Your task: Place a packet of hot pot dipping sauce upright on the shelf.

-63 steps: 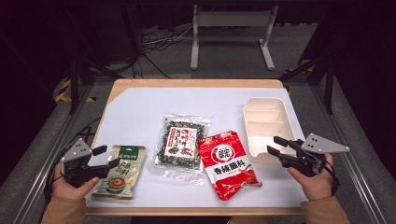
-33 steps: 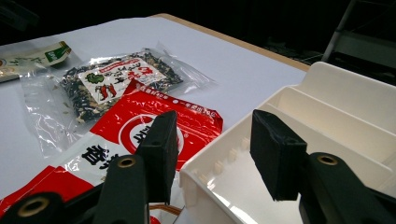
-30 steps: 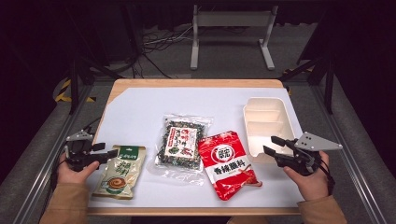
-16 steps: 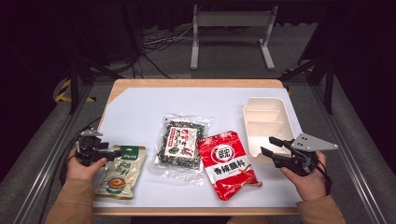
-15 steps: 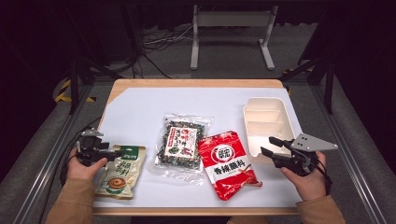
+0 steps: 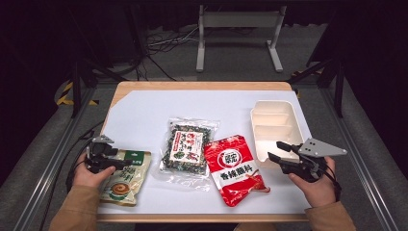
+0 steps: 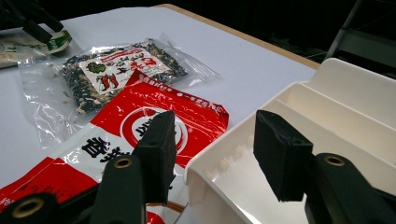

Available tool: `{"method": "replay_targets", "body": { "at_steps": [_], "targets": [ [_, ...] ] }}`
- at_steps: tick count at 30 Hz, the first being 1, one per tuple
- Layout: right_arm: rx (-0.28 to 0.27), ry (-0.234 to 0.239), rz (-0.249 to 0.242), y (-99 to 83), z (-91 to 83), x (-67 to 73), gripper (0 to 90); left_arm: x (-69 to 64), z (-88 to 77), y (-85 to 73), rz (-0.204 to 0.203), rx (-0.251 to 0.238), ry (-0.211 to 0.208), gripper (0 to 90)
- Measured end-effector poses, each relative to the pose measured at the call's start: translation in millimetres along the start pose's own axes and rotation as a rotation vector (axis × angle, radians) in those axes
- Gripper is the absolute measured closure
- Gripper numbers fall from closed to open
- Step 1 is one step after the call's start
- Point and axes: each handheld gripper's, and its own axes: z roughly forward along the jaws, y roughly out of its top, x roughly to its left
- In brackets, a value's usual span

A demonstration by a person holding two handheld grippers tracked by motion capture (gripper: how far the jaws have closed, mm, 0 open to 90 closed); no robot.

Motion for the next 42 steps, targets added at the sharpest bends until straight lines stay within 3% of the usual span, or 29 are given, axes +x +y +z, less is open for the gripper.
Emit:
{"method": "replay_targets", "body": {
  "at_steps": [1, 4, 8, 18, 25, 30, 35, 42],
  "targets": [
    [0.0, 0.0, 0.0, -0.1, 0.1, -0.2, 49.4, -5.1, 1.0, -0.1, 0.029, 0.007, 0.053, 22.1],
    [0.001, 0.002, -0.003, -0.2, 0.3, -0.1, 49.3, -7.2, 1.5, 1.2, 0.032, 0.014, 0.068, 27.1],
    [0.001, 0.004, -0.004, 0.2, 1.0, 0.7, 49.0, -6.7, 1.2, 1.0, 0.009, 0.01, 0.071, 32.6],
    [0.005, 0.023, -0.014, 2.2, 6.6, 3.4, 48.4, -6.3, 1.2, -0.7, -0.002, -0.008, 0.083, 40.1],
    [0.005, 0.026, -0.02, 2.2, 8.2, 3.1, 48.1, -13.0, 0.8, -0.6, 0.008, -0.016, 0.09, 56.2],
    [0.002, 0.025, -0.018, 1.8, 6.8, 2.4, 47.8, -25.9, 1.3, 3.0, 0.036, 0.011, 0.105, 79.2],
    [-0.007, 0.024, -0.018, 1.5, 5.0, 1.2, 47.5, -26.9, 1.0, 4.2, -0.005, 0.021, 0.093, 85.3],
    [-0.011, 0.018, -0.016, 1.2, 2.9, 0.0, 47.5, -22.3, -0.7, 4.0, -0.023, 0.012, 0.054, 87.7]
  ]
}}
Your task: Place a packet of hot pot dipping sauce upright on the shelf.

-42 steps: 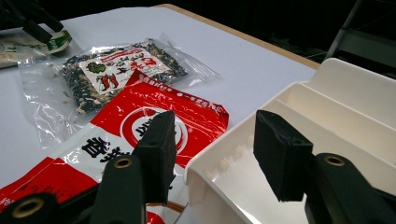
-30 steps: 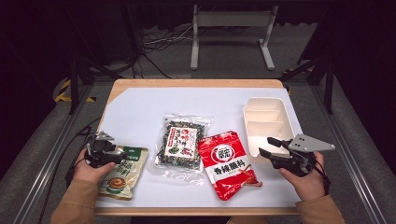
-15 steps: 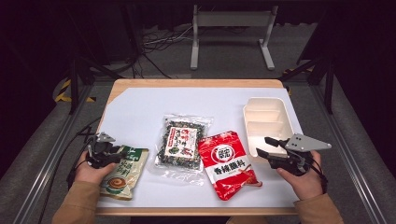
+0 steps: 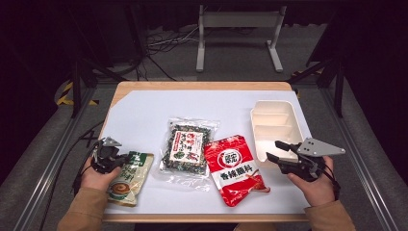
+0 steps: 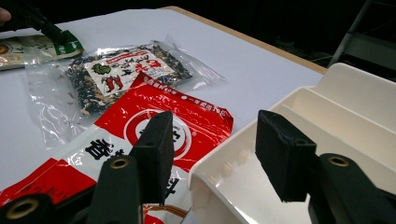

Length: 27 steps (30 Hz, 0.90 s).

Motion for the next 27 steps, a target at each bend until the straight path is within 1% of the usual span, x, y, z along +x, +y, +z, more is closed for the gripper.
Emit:
{"method": "replay_targets", "body": {
  "at_steps": [1, 4, 6, 8, 9, 10, 13, 14, 15, 16, 17, 19, 20, 23, 24, 26, 27],
  "targets": [
    [0.0, 0.0, -0.002, 0.0, -0.4, -0.1, 47.5, 0.9, -0.4, -0.1, -0.008, 0.0, -0.008, 87.9],
    [-0.003, 0.002, 0.005, 0.2, -1.7, 0.6, 48.6, 3.7, -1.9, 0.3, -0.007, 0.001, -0.022, 88.4],
    [-0.008, 0.004, -0.002, 0.4, -2.4, 0.4, 50.2, 5.0, -3.2, 0.4, -0.014, -0.004, -0.033, 88.4],
    [-0.013, 0.011, 0.001, 0.8, -3.0, -0.7, 52.2, 6.3, -5.6, 0.8, -0.014, -0.008, -0.031, 88.5],
    [-0.014, 0.013, 0.001, 0.9, -3.1, -1.4, 52.9, 8.2, -11.4, 1.3, -0.025, -0.019, -0.034, 88.5],
    [-0.014, 0.017, 0.003, 1.1, -2.9, -2.0, 54.2, 8.7, -14.3, 1.6, -0.025, -0.023, -0.029, 88.5],
    [-0.004, 0.022, -0.013, 1.6, -2.3, -2.4, 58.1, 9.8, -26.7, 2.0, -0.037, -0.058, -0.036, 88.5],
    [0.001, 0.025, -0.023, 2.0, -1.9, -2.2, 60.4, 10.7, -32.5, 2.3, -0.035, -0.077, -0.034, 88.6],
    [0.009, 0.03, -0.033, 2.9, -1.5, -1.8, 62.0, 11.8, -35.8, 3.0, -0.022, -0.087, -0.031, 88.6],
    [0.015, 0.03, -0.038, 3.5, -1.2, -1.5, 62.3, 10.7, -40.1, 3.0, -0.037, -0.101, -0.037, 88.6],
    [0.021, 0.031, -0.047, 4.3, -0.6, -1.1, 62.3, 11.3, -44.2, 3.6, -0.027, -0.117, -0.037, 88.6],
    [0.028, 0.03, -0.063, 5.9, 0.4, 0.0, 62.7, 9.5, -52.7, 4.3, -0.027, -0.144, -0.047, 88.6],
    [0.022, 0.039, -0.057, 6.6, 0.6, 0.7, 64.6, 8.8, -55.5, 4.6, -0.024, -0.151, -0.045, 88.6],
    [0.01, 0.079, -0.017, 8.5, 0.6, 1.4, 65.9, 4.3, -66.4, 6.2, -0.02, -0.181, -0.056, 88.6],
    [0.018, 0.095, -0.008, 9.6, 1.0, 1.4, 65.3, 4.1, -68.8, 6.9, -0.009, -0.186, -0.056, 88.6],
    [0.032, 0.1, 0.002, 11.3, 2.1, 2.0, 64.5, 1.7, -75.4, 8.2, -0.003, -0.204, -0.063, 88.7],
    [0.035, 0.112, 0.008, 12.2, 2.9, 2.6, 64.9, 0.6, -79.0, 9.0, 0.004, -0.212, -0.067, 88.7]
  ]
}}
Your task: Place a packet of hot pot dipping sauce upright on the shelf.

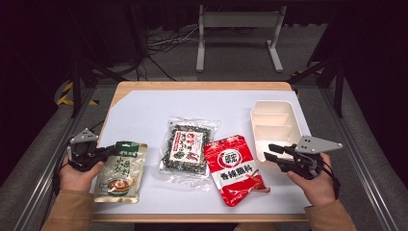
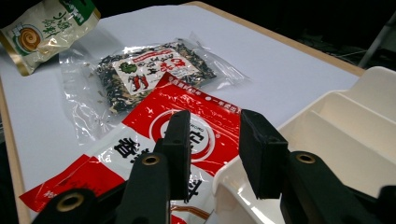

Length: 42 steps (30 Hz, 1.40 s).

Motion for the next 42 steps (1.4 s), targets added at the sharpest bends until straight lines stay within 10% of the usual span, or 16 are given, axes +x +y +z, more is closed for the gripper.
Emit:
{"method": "replay_targets", "body": {
  "at_steps": [25, 42],
  "targets": [
    [0.046, 0.082, -0.076, 42.9, 23.4, 16.1, 57.3, -53.3, -51.8, 37.5, 0.171, -0.226, -0.084, 89.0],
    [0.04, 0.159, -0.119, 70.8, 21.4, 22.1, 57.1, -103.3, -20.9, 78.2, 0.248, -0.311, -0.246, 89.0]
  ]
}}
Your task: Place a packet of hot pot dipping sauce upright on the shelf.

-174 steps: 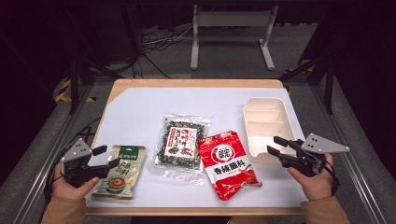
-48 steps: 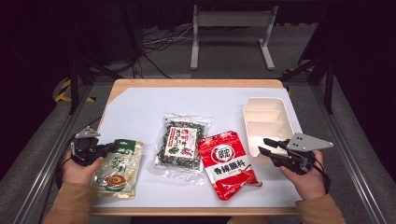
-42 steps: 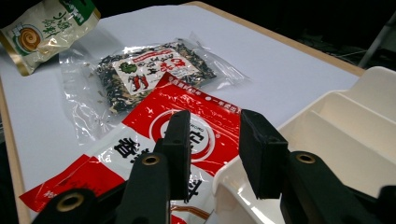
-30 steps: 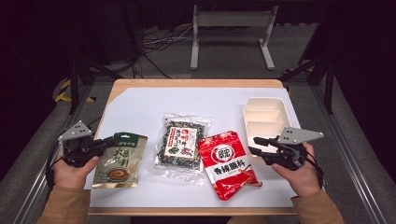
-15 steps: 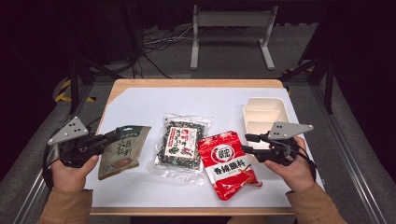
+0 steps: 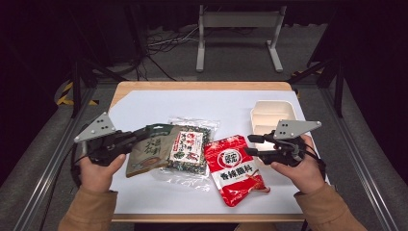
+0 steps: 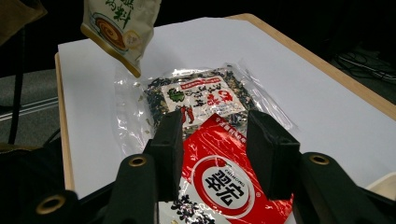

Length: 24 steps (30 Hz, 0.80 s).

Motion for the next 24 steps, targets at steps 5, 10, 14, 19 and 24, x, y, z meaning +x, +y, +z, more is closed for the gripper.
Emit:
{"method": "replay_targets", "body": {
  "at_steps": [5, 10, 14, 19, 24],
  "targets": [
    [-0.008, -0.002, 0.001, -1.3, -6.5, -1.3, 57.1, -10.7, 31.3, 13.3, 0.032, -0.023, -0.065, 89.0],
    [-0.011, -0.004, 0.007, -3.1, -14.5, -2.8, 57.0, -17.6, 52.8, 20.3, 0.056, -0.04, -0.123, 88.9],
    [-0.013, -0.018, 0.014, -4.3, -21.5, -2.2, 56.9, -20.7, 69.7, 23.5, 0.068, -0.044, -0.179, 88.9],
    [-0.012, -0.037, 0.021, -6.6, -28.4, 0.9, 56.7, -24.5, 84.9, 25.2, 0.075, -0.042, -0.234, 88.9],
    [-0.004, -0.056, 0.02, -7.1, -37.0, 4.5, 56.7, -28.9, 99.8, 27.1, 0.087, -0.031, -0.273, 88.9]
  ]
}}
